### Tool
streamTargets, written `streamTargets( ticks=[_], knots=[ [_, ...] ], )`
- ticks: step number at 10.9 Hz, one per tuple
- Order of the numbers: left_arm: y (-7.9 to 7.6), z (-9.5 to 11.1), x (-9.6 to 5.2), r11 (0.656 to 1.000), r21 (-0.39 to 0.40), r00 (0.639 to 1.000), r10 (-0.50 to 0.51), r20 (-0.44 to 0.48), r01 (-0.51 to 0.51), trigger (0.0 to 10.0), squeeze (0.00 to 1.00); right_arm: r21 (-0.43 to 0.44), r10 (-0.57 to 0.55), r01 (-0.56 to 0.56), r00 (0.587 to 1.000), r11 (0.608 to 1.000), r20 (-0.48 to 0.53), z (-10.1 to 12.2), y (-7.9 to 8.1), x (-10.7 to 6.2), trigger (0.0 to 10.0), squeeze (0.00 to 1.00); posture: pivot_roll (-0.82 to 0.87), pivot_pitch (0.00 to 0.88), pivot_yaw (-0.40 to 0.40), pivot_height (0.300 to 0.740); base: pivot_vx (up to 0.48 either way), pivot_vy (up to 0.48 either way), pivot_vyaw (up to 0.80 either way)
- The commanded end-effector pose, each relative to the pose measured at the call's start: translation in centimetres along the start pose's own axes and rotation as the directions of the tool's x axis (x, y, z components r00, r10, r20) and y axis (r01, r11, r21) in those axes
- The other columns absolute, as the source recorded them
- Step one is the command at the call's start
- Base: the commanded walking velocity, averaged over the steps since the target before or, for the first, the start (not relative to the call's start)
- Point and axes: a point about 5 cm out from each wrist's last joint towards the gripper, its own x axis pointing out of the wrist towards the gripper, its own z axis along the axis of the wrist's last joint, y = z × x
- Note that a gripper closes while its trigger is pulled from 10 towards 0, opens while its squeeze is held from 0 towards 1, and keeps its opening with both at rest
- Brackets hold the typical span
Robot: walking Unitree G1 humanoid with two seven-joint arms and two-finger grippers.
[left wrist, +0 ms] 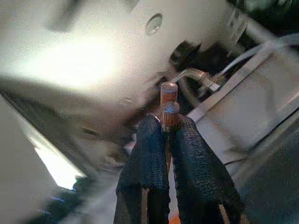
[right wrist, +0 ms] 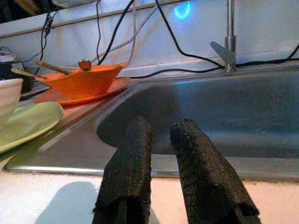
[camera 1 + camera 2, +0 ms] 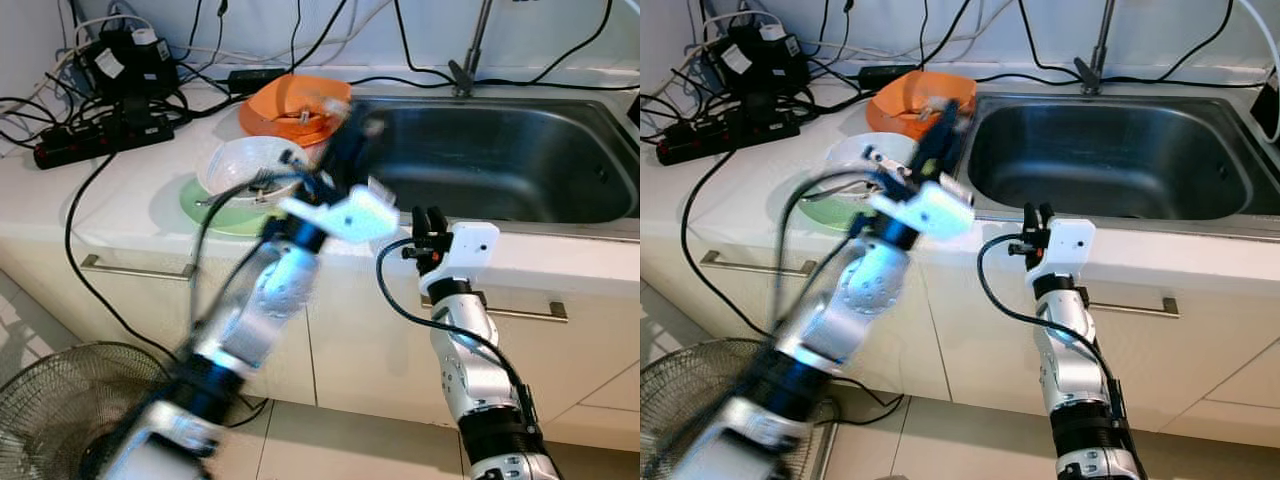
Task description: Kitchen organization
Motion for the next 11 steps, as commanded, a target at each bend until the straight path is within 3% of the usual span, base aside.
streamTargets(
  ticks=[1, 2, 3, 4, 6, 7, 8, 10, 11],
  knots=[
    [-0.3, -0.3, -0.2, 0.992, -0.129, 0.999, -0.006, -0.038, 0.001, 10.0, 0.00, -0.024, -0.001, 0.001, 1.000, 1.000, 0.025, 0.5, 0.2, 0.4, 10.0, 0.76, 0.05, 0.000, 0.079, 0.740, 0.000, 0.000, 0.00],
    [-0.5, -0.3, -0.1, 0.963, -0.268, 0.997, 0.012, -0.080, -0.033, 10.0, 0.00, -0.049, -0.022, 0.024, 0.999, 0.999, 0.044, 0.8, -0.2, 0.4, 10.0, 1.00, 0.04, 0.000, 0.080, 0.740, 0.000, 0.000, 0.00],
    [-0.2, -0.5, 0.0, 0.914, -0.397, 0.992, 0.042, -0.119, -0.086, 10.0, 0.00, -0.169, -0.010, 0.025, 0.996, 0.985, 0.090, 1.4, -0.4, 0.4, 10.0, 1.00, 0.04, 0.000, 0.082, 0.740, 0.000, 0.000, 0.00],
    [0.1, -0.7, 0.1, 0.877, -0.466, 0.988, 0.057, -0.141, -0.117, 10.0, 0.00, -0.224, 0.001, 0.027, 0.992, 0.974, 0.124, 1.9, -0.3, 0.5, 10.0, 1.00, 0.04, 0.000, 0.084, 0.740, 0.000, 0.000, 0.00],
    [0.9, -1.2, 0.0, 0.813, -0.561, 0.983, 0.072, -0.169, -0.156, 10.0, 0.00, -0.235, -0.002, 0.041, 0.987, 0.971, 0.162, 2.6, -0.1, 0.8, 10.0, 1.00, 0.05, 0.000, 0.083, 0.740, 0.000, 0.000, 0.00],
    [1.5, -1.5, 0.0, 0.729, -0.657, 0.978, 0.089, -0.188, -0.193, 10.0, 0.00, -0.301, 0.051, 0.003, 0.984, 0.954, 0.171, 2.7, 0.6, 0.8, 10.0, 1.00, 0.05, 0.000, 0.083, 0.740, 0.000, 0.000, 0.00],
    [1.6, -1.6, 0.0, 0.676, -0.706, 0.975, 0.099, -0.197, -0.211, 10.0, 0.00, -0.303, 0.084, -0.030, 0.983, 0.952, 0.166, 2.6, 1.2, 0.7, 10.0, 0.00, 0.04, 0.000, 0.084, 0.740, 0.000, 0.000, 0.00],
    [2.4, -1.1, 0.2, 0.591, -0.787, 0.984, 0.114, -0.140, -0.180, 10.0, 0.00, -0.298, 0.107, -0.050, 0.978, 0.953, 0.179, 2.9, 1.8, 0.7, 10.0, 0.00, 0.04, 0.000, 0.088, 0.740, 0.000, 0.000, 0.00],
    [2.3, -1.0, 0.2, 0.582, -0.796, 0.986, 0.090, -0.141, -0.167, 10.0, 0.00, -0.300, 0.108, -0.050, 0.977, 0.953, 0.182, 2.9, 1.9, 0.7, 10.0, 0.00, 0.03, 0.000, 0.091, 0.740, 0.000, 0.000, 0.00]
  ],
)
